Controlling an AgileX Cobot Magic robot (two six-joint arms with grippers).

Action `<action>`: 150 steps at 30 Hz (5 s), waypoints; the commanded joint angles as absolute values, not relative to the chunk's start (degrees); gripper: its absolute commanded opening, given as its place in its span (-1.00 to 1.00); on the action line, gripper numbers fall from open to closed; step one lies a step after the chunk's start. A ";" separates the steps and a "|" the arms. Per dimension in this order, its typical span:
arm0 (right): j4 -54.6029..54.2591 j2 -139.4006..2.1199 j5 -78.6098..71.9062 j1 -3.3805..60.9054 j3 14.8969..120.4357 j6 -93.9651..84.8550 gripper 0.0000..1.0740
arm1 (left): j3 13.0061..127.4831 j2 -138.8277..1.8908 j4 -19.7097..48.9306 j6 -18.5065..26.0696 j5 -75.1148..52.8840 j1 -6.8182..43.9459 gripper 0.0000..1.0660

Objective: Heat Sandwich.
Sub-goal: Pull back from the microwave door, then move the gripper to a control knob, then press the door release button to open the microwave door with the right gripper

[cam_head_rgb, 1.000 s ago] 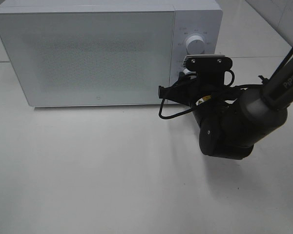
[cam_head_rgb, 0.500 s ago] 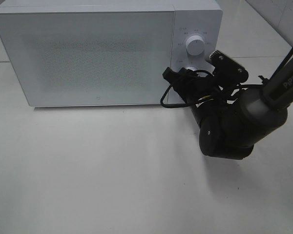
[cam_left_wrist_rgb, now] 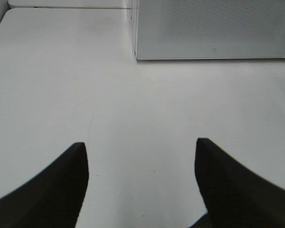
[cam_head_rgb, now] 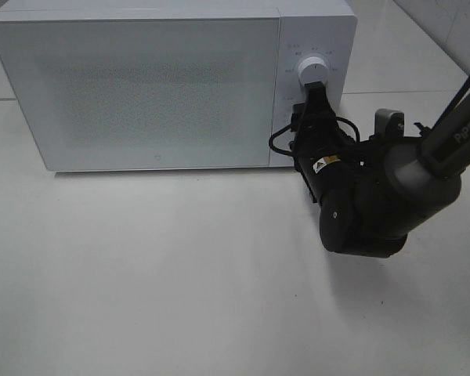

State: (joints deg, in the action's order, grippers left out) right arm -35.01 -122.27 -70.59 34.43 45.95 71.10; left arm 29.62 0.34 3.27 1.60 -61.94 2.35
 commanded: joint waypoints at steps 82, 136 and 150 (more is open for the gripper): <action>-7.05 -81.59 -21.54 34.03 31.23 -8.82 0.40 | 29.45 1.32 3.84 1.49 -61.31 2.18 0.16; 0.00 -45.72 58.84 6.13 41.77 -0.69 0.40 | 29.45 1.32 3.84 1.49 -61.31 2.18 0.16; -0.92 -19.14 60.39 6.13 31.68 1.43 0.40 | 29.45 1.32 3.84 1.49 -61.31 2.18 0.16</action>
State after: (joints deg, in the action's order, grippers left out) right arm -0.69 -21.94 60.16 6.36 32.54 0.29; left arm 29.62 0.34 3.27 1.60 -61.94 2.35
